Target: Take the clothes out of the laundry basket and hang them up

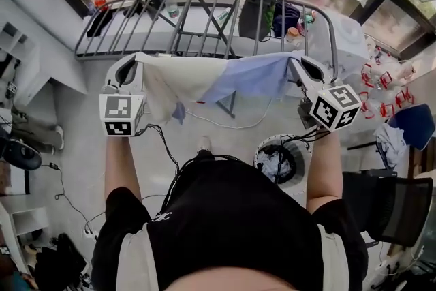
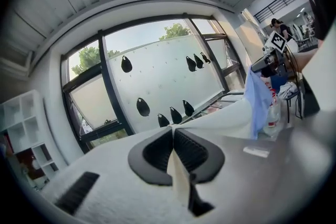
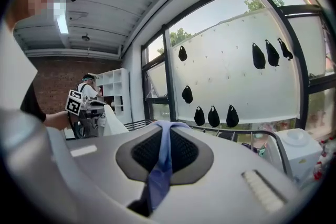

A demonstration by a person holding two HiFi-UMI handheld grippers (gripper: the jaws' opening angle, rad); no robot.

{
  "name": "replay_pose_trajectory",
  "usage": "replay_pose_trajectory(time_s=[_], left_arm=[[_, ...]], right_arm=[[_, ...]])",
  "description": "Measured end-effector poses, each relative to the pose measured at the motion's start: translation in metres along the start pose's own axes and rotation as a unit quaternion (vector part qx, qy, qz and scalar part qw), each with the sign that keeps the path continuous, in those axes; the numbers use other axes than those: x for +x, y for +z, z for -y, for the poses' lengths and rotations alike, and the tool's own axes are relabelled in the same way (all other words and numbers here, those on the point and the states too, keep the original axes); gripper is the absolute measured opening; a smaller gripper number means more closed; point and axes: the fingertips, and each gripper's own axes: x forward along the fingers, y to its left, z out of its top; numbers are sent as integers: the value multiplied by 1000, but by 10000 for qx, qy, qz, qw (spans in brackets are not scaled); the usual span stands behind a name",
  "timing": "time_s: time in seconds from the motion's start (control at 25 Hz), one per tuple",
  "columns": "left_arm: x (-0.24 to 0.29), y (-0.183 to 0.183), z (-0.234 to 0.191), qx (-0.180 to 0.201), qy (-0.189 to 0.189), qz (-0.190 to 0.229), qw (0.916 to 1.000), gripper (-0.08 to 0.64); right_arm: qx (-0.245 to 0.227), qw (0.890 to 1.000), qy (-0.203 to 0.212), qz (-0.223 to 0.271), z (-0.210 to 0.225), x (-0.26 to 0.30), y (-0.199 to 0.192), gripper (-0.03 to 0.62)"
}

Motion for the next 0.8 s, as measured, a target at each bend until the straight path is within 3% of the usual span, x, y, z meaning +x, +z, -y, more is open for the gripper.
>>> replay_pose_trajectory(time_s=[0.16,0.36,0.52,0.8], left_arm=[[3,18,-37,198,204,141,9995,8],[25,50,-71,652,201,367,9970,8],[57,71,-95,880,67,406,9953,8],[138,87,-121,858,-319,334,9952,8]], right_arm=[[-258,9992,-294,5,11,34,16,25],[-418,9947,-941,52,41,70,39,25],[-622,9872,-1467,70,70,93,56,25],[-967,9693,-2258,-99,121,135,82,25]])
